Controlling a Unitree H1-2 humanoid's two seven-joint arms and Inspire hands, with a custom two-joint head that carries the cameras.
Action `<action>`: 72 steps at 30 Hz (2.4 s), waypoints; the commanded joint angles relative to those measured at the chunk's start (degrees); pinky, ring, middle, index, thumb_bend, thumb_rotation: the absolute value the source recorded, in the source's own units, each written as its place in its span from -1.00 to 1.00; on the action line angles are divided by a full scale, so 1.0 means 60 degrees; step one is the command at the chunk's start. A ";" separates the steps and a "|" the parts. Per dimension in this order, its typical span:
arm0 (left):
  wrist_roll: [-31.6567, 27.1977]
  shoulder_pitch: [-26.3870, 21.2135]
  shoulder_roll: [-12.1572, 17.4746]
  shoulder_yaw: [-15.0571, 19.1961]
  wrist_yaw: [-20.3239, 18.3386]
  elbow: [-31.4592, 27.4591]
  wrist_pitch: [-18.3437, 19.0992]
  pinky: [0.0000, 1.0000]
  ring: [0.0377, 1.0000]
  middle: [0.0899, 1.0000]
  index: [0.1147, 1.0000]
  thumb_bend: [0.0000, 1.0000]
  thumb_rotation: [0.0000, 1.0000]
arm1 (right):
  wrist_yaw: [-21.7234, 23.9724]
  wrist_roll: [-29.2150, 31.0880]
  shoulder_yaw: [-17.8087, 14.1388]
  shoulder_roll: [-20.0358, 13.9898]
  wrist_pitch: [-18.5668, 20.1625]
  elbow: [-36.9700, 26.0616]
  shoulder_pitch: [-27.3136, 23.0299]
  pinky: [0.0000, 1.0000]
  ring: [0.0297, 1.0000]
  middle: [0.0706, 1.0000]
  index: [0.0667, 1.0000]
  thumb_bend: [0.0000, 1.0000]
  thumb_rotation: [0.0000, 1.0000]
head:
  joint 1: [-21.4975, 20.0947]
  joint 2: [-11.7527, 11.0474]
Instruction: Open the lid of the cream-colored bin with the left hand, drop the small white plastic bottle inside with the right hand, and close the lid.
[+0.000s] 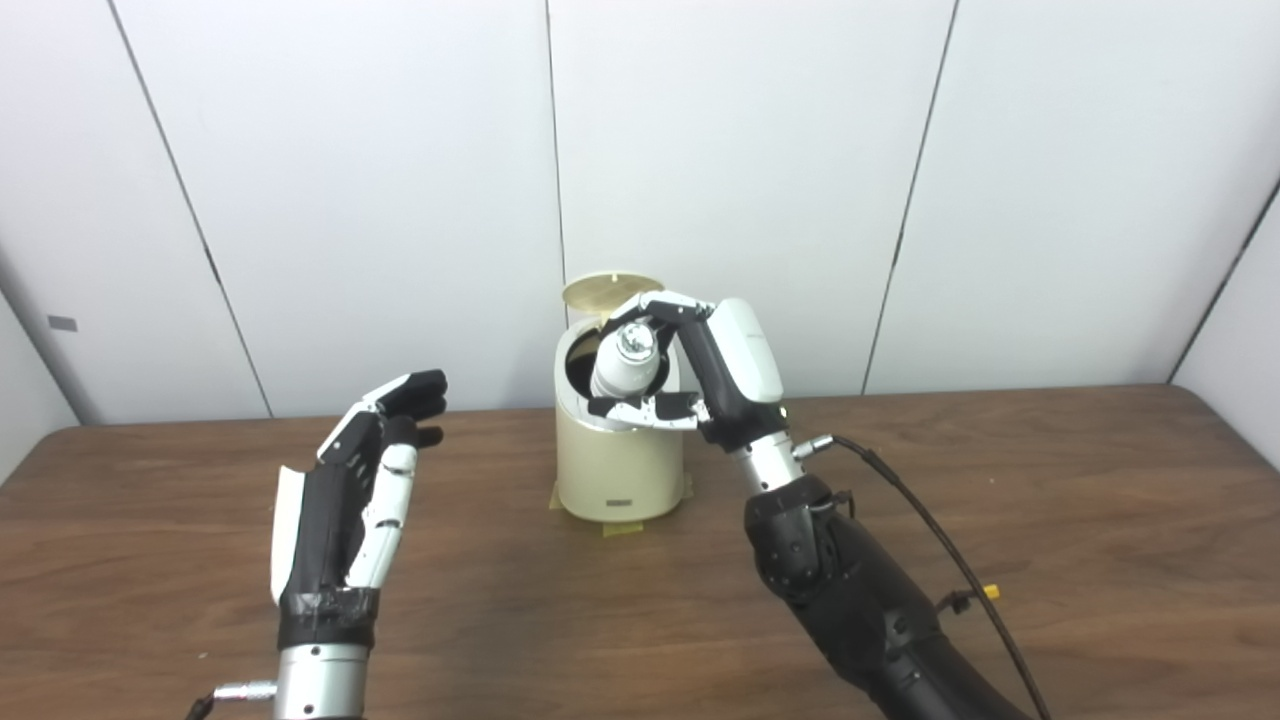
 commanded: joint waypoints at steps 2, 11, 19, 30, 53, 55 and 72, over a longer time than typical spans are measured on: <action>-0.0045 -0.0234 -0.0054 -0.0051 0.0055 -0.0238 -0.0303 0.46 0.55 0.54 0.48 -0.39 0.50 | -0.0432 0.0001 0.0134 -0.0137 -0.0257 0.0048 -0.0617 -0.37 -0.16 0.07 -0.10 -0.02 -1.00 | 0.0014 0.0005; -0.0015 -0.0262 -0.0020 -0.0111 0.0024 -0.0179 -0.0360 0.44 0.55 0.53 0.47 -0.39 0.49 | -0.1376 -0.0307 0.0780 -0.0466 -0.0258 0.0434 -0.0963 -0.38 -0.17 0.07 -0.10 -0.02 -1.00 | 0.0015 -0.0007; -0.0009 -0.0249 0.0007 -0.0141 0.0017 -0.0155 -0.0440 0.45 0.56 0.54 0.48 -0.39 0.50 | -0.1494 -0.0599 0.0767 -0.0467 -0.0241 0.0700 -0.1046 -0.39 -0.17 0.08 -0.10 -0.02 -1.00 | 0.0025 0.0003; 0.0006 -0.0235 0.0006 -0.0162 0.0017 -0.0221 -0.0342 0.45 0.56 0.55 0.49 -0.38 0.54 | -0.1363 -0.0740 0.0577 -0.0409 -0.0235 0.0753 -0.1035 -0.39 -0.17 0.08 -0.09 -0.02 -1.00 | 0.0024 0.0029; 0.0092 -0.0244 0.0033 -0.0210 0.0026 -0.0235 -0.0345 0.44 0.56 0.55 0.50 -0.39 0.55 | 0.0415 -0.0581 0.0207 -0.0304 0.0856 -0.0189 -0.0612 -0.03 0.13 0.24 0.15 0.95 -0.99 | 0.0037 0.0042; 0.0077 -0.0234 0.0028 -0.0210 0.0020 -0.0254 -0.0316 0.45 0.56 0.55 0.50 -0.39 0.55 | 0.0451 -0.0602 0.0196 -0.0301 0.0840 -0.0212 -0.0603 0.00 0.16 0.28 0.18 0.99 -0.99 | 0.0031 0.0040; 0.0020 -0.0238 0.0074 -0.0211 -0.0016 -0.0206 -0.0317 0.45 0.57 0.56 0.49 -0.38 0.53 | 0.0587 -0.0625 0.0032 -0.0226 0.0903 -0.0280 -0.0544 0.00 0.14 0.27 0.18 0.94 -0.98 | 0.0035 0.0036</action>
